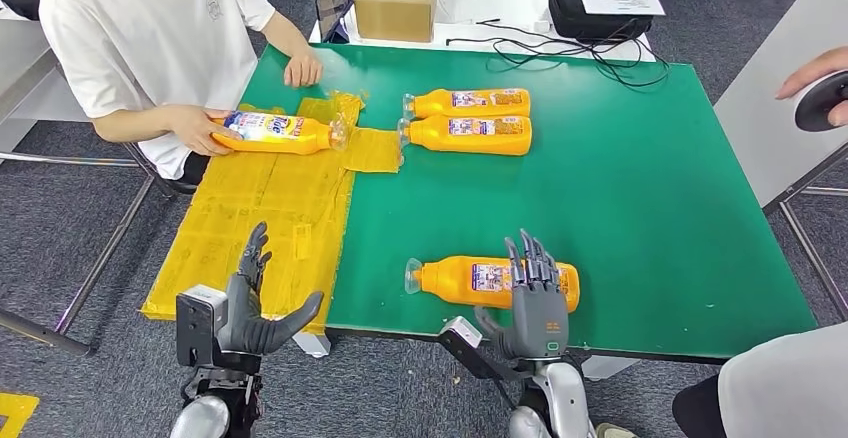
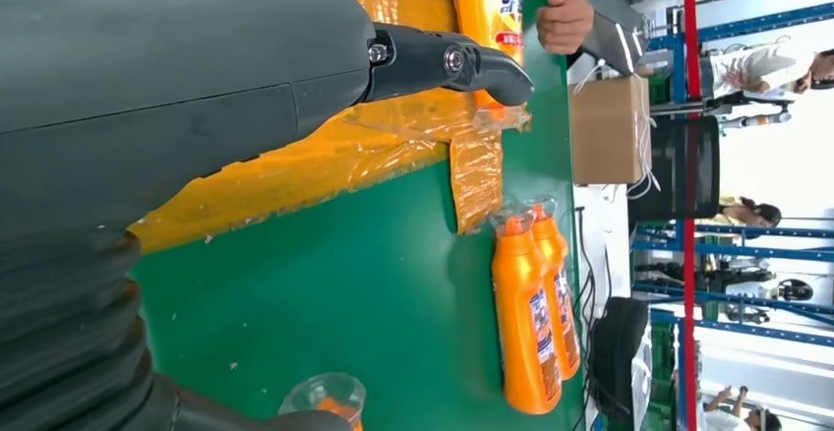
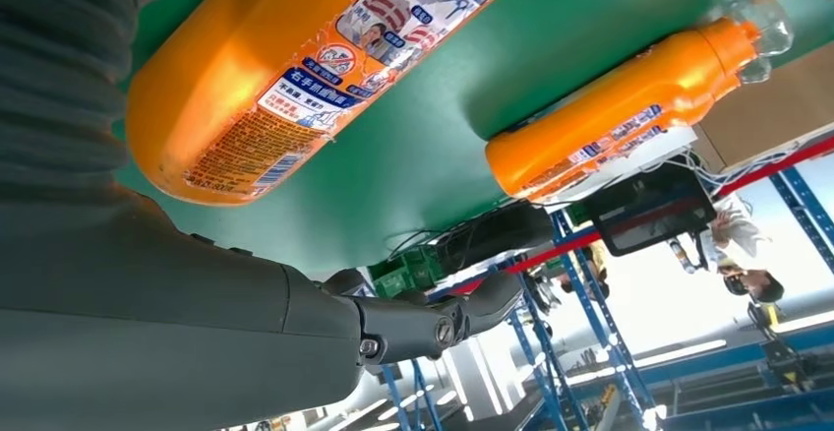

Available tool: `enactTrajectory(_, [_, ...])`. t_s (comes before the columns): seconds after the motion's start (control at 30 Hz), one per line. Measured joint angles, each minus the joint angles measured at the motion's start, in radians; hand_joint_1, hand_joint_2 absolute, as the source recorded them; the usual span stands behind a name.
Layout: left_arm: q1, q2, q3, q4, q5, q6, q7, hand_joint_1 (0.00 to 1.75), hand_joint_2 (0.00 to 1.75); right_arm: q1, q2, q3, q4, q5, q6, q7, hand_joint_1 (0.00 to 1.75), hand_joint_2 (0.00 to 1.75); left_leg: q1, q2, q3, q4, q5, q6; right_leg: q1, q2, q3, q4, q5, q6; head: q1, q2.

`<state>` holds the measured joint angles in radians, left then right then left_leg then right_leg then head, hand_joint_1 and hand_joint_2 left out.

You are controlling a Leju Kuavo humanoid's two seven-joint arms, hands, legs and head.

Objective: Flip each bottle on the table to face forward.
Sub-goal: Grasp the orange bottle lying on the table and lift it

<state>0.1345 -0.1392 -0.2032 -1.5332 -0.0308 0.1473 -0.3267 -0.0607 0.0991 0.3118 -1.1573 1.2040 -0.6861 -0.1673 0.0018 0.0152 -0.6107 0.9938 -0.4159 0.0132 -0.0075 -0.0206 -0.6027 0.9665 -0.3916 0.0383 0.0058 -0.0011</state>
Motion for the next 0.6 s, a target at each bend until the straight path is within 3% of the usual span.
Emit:
enactTrajectory(0.13, [-0.002, -0.005, -0.014, 0.005, 0.0, -0.026, 0.023, 0.0, 1.75, -0.057, -0.009, 0.01, 0.065, -0.044, 0.069, 0.045, 0.0, 1.75, 0.0, 0.0, 0.0, 0.0, 0.0, 0.0, 0.0, 0.0, 0.0, 0.0, 0.0, 0.0, 0.0, 0.0])
enactTrajectory(0.5, [-0.026, -0.019, -0.06, 0.037, -0.026, -0.002, 0.037, 0.0, 1.75, -0.252, -0.005, 0.046, 0.322, -0.119, 0.222, 0.073, 0.0, 1.75, 0.0, 0.0, 0.0, 0.0, 0.001, 0.001, 0.0, 0.0, 0.001, 0.0, 0.001, 0.0, 0.0, 0.0])
enactTrajectory(0.6, [-0.035, -0.021, -0.064, 0.044, -0.031, 0.003, 0.066, 0.0, 1.75, -0.299, 0.006, 0.072, 0.369, -0.108, 0.275, 0.12, 0.0, 1.75, 0.0, 0.0, 0.001, 0.0, 0.001, 0.001, 0.0, 0.0, 0.001, 0.0, 0.0, 0.0, 0.0, 0.0])
